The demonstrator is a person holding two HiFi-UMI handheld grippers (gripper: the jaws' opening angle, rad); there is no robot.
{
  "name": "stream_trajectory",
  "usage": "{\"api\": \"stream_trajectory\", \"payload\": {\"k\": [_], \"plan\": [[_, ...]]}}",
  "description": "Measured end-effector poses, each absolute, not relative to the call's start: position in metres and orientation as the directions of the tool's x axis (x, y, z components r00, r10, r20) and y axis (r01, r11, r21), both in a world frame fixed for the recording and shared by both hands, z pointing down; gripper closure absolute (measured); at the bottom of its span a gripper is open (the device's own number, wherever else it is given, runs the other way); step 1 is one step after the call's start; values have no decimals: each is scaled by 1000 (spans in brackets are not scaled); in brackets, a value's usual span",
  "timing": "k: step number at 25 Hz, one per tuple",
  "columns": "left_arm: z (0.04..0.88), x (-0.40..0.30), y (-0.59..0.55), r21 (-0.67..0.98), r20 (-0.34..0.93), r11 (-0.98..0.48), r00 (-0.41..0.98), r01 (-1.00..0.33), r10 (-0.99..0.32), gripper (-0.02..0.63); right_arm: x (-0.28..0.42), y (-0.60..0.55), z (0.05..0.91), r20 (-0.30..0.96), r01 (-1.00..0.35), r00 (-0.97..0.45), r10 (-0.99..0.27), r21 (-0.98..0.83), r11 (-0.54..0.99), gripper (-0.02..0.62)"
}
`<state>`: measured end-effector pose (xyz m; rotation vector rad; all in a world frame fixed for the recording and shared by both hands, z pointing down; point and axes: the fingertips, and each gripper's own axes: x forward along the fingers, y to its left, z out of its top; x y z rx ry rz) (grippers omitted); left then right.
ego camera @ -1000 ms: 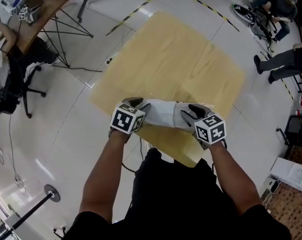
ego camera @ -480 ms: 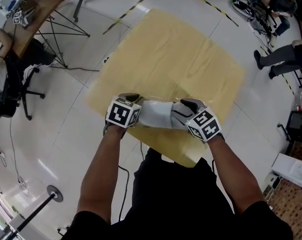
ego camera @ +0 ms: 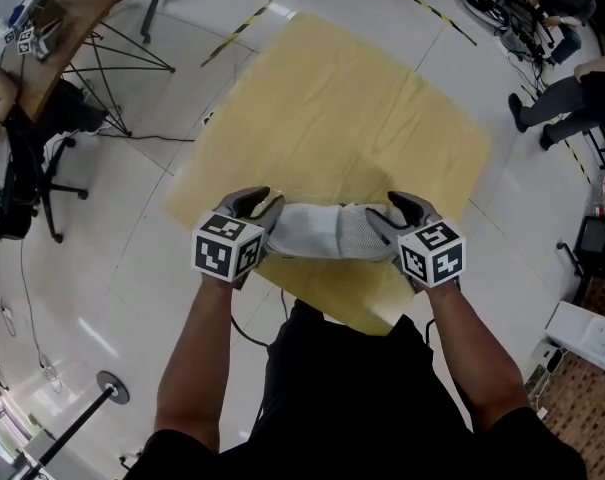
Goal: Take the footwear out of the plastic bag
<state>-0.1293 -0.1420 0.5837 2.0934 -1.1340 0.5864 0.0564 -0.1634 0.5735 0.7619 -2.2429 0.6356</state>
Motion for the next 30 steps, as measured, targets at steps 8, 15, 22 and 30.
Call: {"api": "stream_trajectory", "payload": {"k": [8,15,22,30], "plan": [[617,-69,-70,44,831,-826,480,-562,-282,454,22,-83,602,807,-374,-558,-193,-37,927,373],[616,-71,-65,86,807,-804,514,-588,-290,465,42,-82,607,819,-305,-547,-172,-4,952,367],[615,-75,-51,108,806,-809,528,-577,-268,486,85,-74,608,825,-366,-549,-133,-94,926,397],[615,-83,-41,86,824,-811,499,-579,-269,494,125,-60,607,848,-427,-503,-165,-79,901,526]]}}
